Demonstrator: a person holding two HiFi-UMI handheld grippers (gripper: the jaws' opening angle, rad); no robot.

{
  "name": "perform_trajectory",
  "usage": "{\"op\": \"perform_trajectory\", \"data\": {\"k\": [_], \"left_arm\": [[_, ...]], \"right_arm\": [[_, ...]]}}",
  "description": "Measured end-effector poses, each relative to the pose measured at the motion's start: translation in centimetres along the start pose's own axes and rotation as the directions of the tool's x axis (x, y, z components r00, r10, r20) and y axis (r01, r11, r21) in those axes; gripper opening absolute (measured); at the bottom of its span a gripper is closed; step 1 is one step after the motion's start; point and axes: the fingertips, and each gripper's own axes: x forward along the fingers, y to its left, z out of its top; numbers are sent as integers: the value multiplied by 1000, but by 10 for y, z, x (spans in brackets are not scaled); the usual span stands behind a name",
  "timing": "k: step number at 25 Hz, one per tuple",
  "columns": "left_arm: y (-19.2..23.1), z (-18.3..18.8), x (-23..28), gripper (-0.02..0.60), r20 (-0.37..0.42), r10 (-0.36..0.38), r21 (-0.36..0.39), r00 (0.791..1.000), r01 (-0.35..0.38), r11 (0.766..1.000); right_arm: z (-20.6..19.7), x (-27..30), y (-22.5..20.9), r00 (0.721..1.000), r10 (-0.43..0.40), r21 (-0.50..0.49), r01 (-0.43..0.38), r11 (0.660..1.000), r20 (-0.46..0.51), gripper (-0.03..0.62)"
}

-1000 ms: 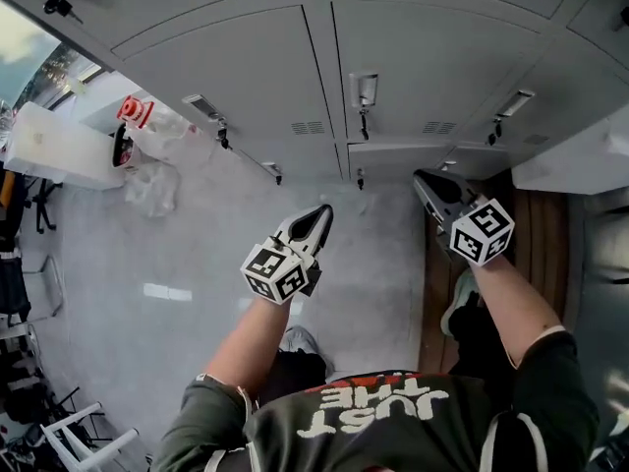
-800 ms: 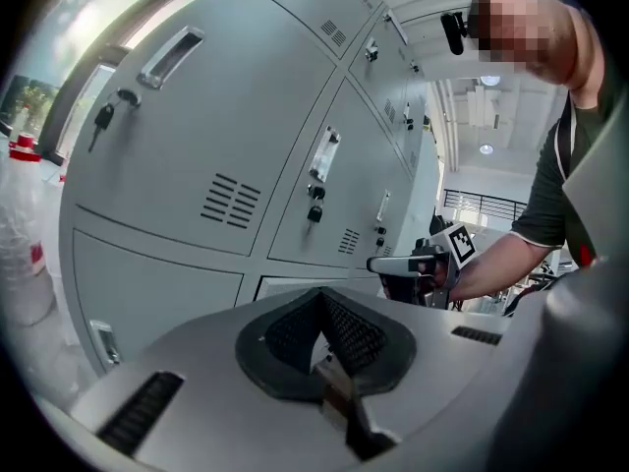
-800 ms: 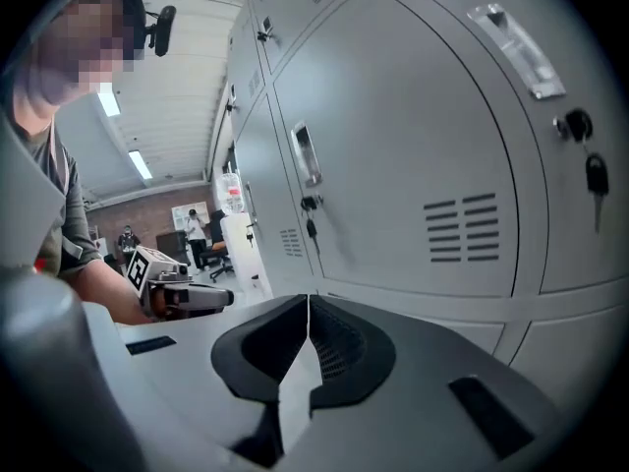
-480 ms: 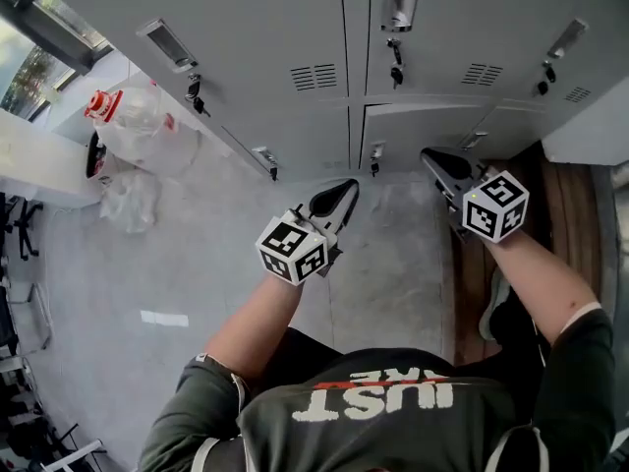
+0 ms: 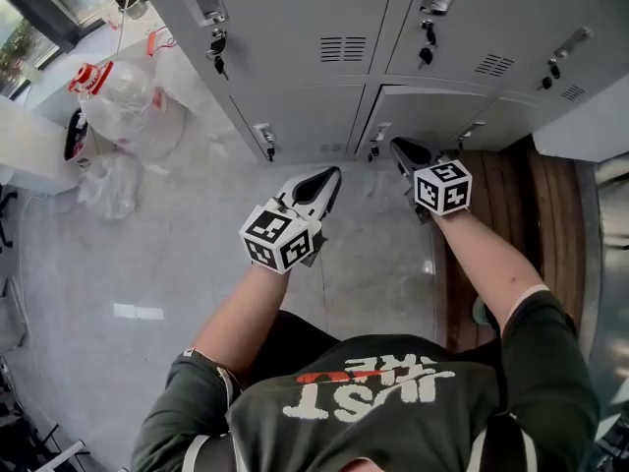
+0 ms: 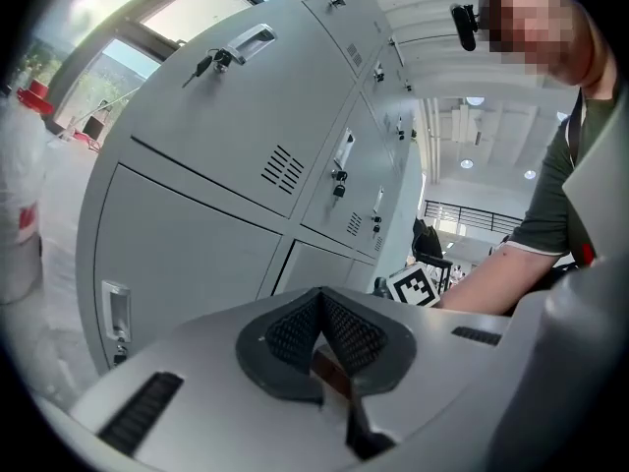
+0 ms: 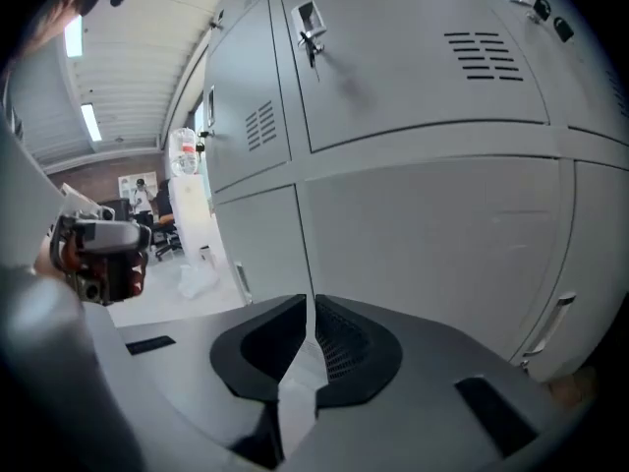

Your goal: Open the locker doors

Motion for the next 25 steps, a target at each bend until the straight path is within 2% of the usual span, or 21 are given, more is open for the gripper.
{"op": "perform_trajectory", "data": {"k": [7,12,15,25], "left_arm": [[11,-5,-12,-1,-26,32,11,999,-32,999],[24,-4,-23,-2,-26,67,7,997,-66,998],[27,-9,-27,-1,-34,76,6,997,-76,997],[24,-19,-31,-2,-51,51,-10,997,-52,999]], "right_arm": [[-25,36,-22,996,-59,-20,58,998,-61,43],[-31,63,-26,993,-61,-26,59,998,-96,140],[-39,76,-27,990,-66,-12,65,998,-121,172],[-45,96,-26,990,-56,16,59,998,-128,202]]}}
